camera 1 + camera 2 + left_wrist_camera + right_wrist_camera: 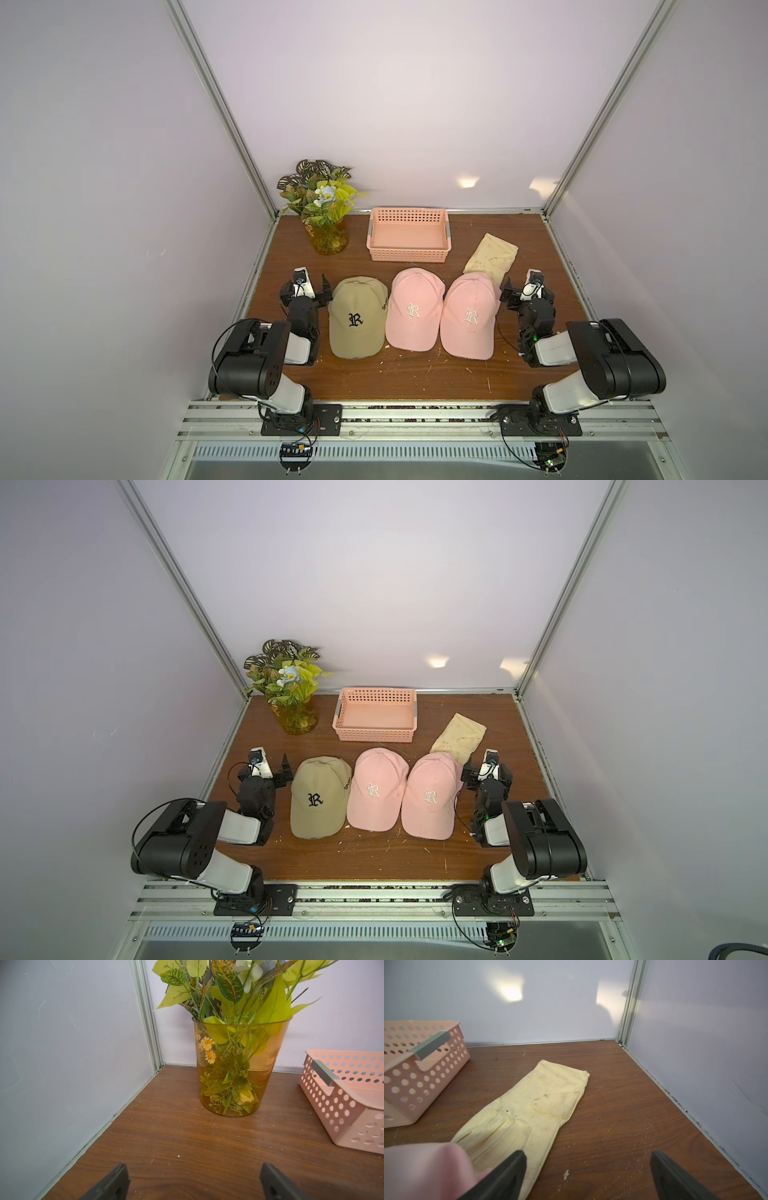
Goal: Turn the baseball cap inside out
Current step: Reset both arms
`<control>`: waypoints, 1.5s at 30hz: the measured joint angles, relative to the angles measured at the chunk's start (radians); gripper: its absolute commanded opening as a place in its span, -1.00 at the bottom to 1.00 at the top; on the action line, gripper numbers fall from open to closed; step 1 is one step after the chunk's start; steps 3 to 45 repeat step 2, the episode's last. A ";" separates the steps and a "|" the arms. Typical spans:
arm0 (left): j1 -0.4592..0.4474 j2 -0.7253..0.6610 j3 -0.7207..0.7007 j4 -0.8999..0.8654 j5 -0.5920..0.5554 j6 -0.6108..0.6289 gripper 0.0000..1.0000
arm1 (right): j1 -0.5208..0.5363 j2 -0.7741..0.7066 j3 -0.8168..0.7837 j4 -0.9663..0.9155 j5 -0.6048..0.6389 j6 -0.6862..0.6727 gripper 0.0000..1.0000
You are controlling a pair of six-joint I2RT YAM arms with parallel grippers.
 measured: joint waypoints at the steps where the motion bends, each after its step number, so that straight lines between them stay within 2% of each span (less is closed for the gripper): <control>1: 0.000 0.000 0.000 0.000 0.000 0.000 0.98 | 0.000 0.000 0.000 -0.002 0.000 0.000 0.99; 45: 0.000 0.000 0.000 0.000 0.000 0.000 0.98 | 0.000 0.000 0.000 -0.003 0.000 0.000 0.99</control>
